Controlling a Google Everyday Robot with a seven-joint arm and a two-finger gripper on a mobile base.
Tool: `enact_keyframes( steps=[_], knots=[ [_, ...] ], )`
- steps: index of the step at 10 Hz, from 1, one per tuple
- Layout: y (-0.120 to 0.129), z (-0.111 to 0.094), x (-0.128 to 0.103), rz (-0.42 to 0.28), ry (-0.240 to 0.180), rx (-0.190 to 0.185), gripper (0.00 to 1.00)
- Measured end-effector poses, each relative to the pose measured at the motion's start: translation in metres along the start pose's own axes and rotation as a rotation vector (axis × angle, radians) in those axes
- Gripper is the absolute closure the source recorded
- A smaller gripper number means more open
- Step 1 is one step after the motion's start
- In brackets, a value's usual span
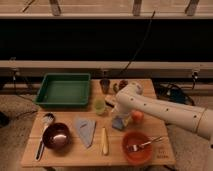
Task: Place sponge in tray
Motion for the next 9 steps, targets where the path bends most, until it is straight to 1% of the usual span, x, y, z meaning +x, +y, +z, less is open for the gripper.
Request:
enact_keyframes(
  steps=[1, 3, 4, 5, 6, 8, 9],
  knots=[
    [-0.002, 0.003, 0.006, -0.006, 0.009, -0.015, 0.35],
    [-0.006, 0.008, 0.019, -0.012, 0.026, -0.032, 0.35],
    [-0.002, 0.011, 0.022, -0.016, 0.033, -0.049, 0.39],
    [0.002, 0.013, 0.023, -0.020, 0.036, -0.060, 0.45],
    [0.006, 0.014, 0.022, -0.032, 0.044, -0.072, 0.58],
    [0.013, 0.015, 0.021, -0.040, 0.054, -0.090, 0.77],
    [0.016, 0.014, 0.021, -0.042, 0.059, -0.099, 0.88]
  ],
)
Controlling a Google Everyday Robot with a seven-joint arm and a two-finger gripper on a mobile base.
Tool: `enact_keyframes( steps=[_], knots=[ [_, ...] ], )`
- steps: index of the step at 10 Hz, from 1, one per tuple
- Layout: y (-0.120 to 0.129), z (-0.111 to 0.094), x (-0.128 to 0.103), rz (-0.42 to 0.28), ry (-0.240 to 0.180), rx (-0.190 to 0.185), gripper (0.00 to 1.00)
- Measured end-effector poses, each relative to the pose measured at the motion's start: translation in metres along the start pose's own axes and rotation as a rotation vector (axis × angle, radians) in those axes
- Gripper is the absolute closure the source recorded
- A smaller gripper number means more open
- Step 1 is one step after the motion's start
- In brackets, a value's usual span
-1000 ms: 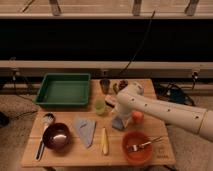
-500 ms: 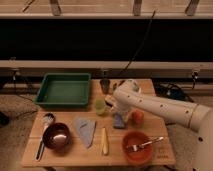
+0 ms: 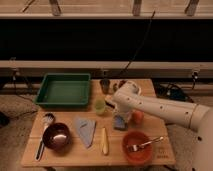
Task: Place sponge in tray
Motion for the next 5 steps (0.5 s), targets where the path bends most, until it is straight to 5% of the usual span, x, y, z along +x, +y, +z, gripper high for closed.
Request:
enact_keyframes(
  steps=[2, 5],
  knots=[
    [0.004, -0.005, 0.001, 0.008, 0.003, -0.009, 1.00],
    [-0.005, -0.041, -0.001, 0.016, -0.044, 0.020, 1.00]
  ],
)
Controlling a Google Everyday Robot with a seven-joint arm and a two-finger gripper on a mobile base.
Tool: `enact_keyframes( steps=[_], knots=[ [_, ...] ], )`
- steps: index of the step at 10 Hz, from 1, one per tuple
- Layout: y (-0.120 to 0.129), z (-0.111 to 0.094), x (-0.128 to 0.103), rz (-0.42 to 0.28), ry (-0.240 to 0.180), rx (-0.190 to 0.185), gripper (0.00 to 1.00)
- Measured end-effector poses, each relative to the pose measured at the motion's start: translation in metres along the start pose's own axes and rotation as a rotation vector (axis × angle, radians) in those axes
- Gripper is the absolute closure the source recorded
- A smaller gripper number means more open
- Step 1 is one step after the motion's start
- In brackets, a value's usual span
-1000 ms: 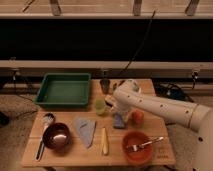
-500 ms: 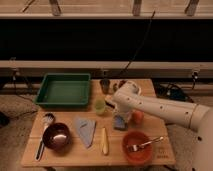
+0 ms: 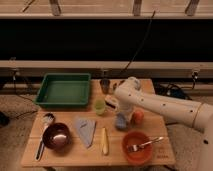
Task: Place sponge in tray
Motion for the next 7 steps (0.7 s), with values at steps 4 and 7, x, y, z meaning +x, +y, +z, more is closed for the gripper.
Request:
enact_keyframes(
  steps=[4, 7],
  knots=[
    [-0.026, -0.045, -0.010, 0.001, -0.093, 0.054, 1.00],
    [-0.062, -0.080, -0.023, -0.027, -0.118, 0.112, 1.00]
  ],
)
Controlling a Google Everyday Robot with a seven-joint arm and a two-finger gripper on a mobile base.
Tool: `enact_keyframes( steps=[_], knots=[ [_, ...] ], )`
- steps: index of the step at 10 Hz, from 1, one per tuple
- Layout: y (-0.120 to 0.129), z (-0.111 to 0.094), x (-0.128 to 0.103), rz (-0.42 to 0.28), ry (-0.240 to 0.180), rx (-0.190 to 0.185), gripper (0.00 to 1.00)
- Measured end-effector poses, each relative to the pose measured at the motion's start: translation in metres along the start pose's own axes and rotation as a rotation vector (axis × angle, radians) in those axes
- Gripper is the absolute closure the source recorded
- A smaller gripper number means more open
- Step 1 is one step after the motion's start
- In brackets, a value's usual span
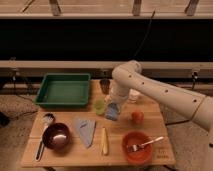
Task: Place sponge in tray
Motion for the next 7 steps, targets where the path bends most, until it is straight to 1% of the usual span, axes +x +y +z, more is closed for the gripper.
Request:
enact_keyframes(
  steps=[1, 2, 3, 7],
  knots=[
    [-0.012, -0.005, -0.005, -0.010, -0.004, 0.015, 1.00],
    [-0.033, -0.013, -0.017, -0.030, -0.013, 0.041, 1.00],
    [-0.038, -0.016, -0.020, -0.034, -0.015, 0.049, 1.00],
    [-0.036, -0.015, -0.020, -0.032, -0.015, 0.046, 1.00]
  ],
)
